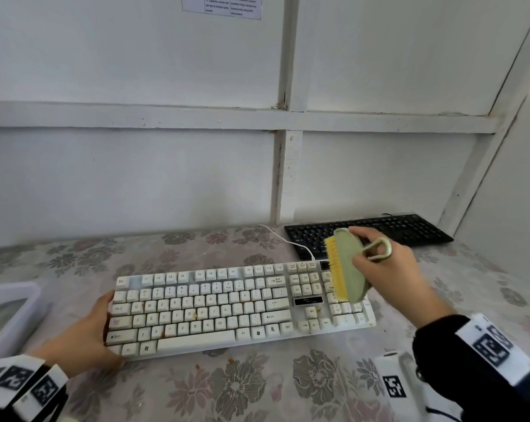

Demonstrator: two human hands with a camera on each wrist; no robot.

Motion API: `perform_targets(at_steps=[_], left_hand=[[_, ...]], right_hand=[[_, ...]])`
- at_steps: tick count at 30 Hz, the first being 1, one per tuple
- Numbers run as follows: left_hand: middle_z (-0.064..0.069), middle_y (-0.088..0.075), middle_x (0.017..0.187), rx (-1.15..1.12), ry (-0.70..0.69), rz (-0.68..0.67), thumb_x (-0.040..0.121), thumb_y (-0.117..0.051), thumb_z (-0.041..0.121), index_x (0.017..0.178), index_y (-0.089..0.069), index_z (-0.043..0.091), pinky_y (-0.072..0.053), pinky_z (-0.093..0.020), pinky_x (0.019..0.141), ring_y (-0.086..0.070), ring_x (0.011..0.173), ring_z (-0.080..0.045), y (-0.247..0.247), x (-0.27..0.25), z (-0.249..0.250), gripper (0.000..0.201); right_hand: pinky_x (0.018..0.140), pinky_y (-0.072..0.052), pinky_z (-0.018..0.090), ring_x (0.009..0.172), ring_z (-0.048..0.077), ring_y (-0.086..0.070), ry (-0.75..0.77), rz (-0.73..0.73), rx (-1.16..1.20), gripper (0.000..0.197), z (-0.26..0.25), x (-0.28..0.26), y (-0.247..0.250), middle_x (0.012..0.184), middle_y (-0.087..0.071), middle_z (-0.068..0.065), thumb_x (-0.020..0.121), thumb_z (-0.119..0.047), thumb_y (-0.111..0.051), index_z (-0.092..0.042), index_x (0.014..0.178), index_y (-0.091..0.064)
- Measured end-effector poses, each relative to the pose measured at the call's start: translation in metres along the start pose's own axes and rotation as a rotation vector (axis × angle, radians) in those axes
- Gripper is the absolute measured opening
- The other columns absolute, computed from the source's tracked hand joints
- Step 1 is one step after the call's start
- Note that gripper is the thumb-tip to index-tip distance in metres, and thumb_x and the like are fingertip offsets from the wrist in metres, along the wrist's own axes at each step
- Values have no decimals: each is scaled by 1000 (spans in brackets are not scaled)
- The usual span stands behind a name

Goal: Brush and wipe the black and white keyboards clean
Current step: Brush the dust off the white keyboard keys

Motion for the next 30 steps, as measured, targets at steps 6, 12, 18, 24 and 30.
perform_targets(at_steps=[6, 12, 18, 24, 30], left_hand=[[3, -60, 115, -35, 3, -13, 31, -83, 26, 142, -13, 26, -48, -41, 96, -61, 104, -16, -1, -3, 6, 131], [1, -61, 112, -31, 18, -19, 29, -80, 24, 143, -11, 24, -50, -40, 93, -63, 101, -17, -3, -5, 10, 134], [2, -59, 115, -19, 10, -21, 30, -81, 26, 143, -10, 23, -49, -40, 95, -61, 103, -16, -2, -7, 12, 134], [3, -59, 114, -56, -12, -19, 27, -80, 24, 143, -15, 20, -48, -32, 89, -60, 103, -14, -3, -7, 16, 133], [5, -57, 114, -94, -38, -9, 25, -81, 25, 134, -18, 28, -48, -31, 89, -60, 102, -12, -3, -9, 17, 126]], right_hand=[[40, -31, 21, 40, 5, -34, -115, -83, -21, 42, 32, -21, -17, 54, -52, -2, 85, -4, -54, -28, 119, -59], [40, -40, 23, 46, 15, -42, -137, -181, -60, 36, 26, -24, -6, 57, -53, 1, 83, -2, -55, -26, 109, -64], [43, -51, 25, 64, 20, -62, -63, -17, -16, 42, 6, -5, 6, 85, -65, 1, 84, -5, -56, -27, 120, -60], [42, -34, 23, 45, 11, -38, -111, -152, -87, 40, 28, -17, -11, 53, -51, -7, 84, -5, -55, -30, 114, -62], [48, -40, 28, 53, 16, -47, -88, -205, -103, 33, 14, -18, 0, 63, -58, 0, 83, -4, -56, -30, 103, -64]])
Point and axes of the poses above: each hand's wrist, its own x-axis towards the middle knuckle, its own y-axis out of the back of the hand, z = x × y, the point moved 8 cm from there along x, towards the middle knuckle
